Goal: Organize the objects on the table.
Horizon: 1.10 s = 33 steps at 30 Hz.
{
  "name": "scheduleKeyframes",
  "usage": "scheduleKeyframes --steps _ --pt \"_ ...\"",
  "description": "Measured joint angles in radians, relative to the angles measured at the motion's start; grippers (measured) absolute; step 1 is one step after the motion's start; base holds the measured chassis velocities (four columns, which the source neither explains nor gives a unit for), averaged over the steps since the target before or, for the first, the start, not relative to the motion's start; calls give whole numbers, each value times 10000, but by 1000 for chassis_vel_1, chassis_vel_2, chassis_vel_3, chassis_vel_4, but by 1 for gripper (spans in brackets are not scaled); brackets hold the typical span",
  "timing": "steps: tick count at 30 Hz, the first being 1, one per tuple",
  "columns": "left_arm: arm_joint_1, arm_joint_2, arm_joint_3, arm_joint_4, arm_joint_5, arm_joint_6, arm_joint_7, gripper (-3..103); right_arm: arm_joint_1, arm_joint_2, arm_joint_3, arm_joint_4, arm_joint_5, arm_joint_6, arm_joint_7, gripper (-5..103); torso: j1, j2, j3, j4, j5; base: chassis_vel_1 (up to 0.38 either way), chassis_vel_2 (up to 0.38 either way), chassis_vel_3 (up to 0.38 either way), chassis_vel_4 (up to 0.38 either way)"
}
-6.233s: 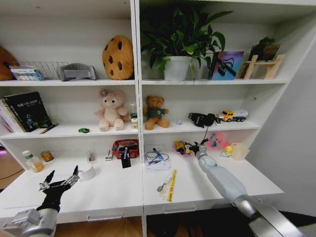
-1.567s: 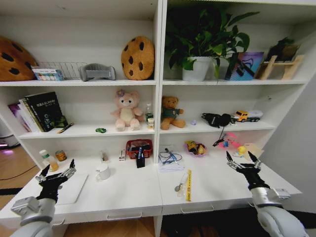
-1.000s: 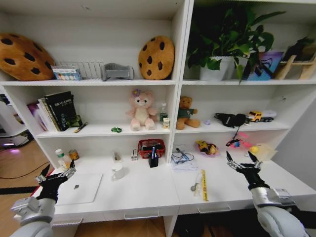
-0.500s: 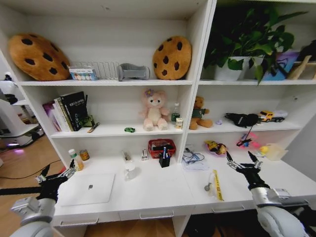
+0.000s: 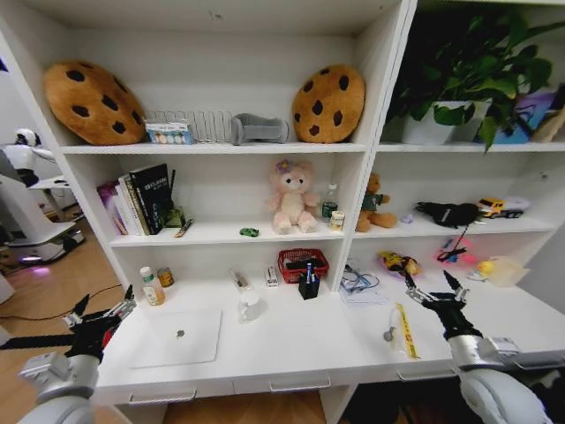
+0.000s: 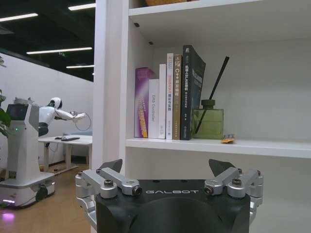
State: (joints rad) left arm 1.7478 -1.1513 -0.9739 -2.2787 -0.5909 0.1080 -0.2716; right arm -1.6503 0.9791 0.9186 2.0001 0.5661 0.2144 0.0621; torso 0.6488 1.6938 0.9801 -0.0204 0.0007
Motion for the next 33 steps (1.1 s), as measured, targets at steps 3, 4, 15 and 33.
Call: scheduleKeyframes --steps 3,4,15,33 --pt "0 1 0 0 0 1 0 100 0 0 0 0 0 0 0 100 0 0 0 0 2 92 81 -105 -81" --pt "0 1 0 0 0 1 0 100 0 0 0 0 0 0 0 100 0 0 0 0 2 113 95 -113 -102" --pt "0 0 0 0 0 1 -1 100 0 0 1 0 0 0 0 100 -1 0 0 1 -6 171 175 -175 -168" --pt "0 0 0 0 0 1 0 100 0 0 1 0 0 0 -1 100 0 1 0 0 4 71 71 -72 -70"
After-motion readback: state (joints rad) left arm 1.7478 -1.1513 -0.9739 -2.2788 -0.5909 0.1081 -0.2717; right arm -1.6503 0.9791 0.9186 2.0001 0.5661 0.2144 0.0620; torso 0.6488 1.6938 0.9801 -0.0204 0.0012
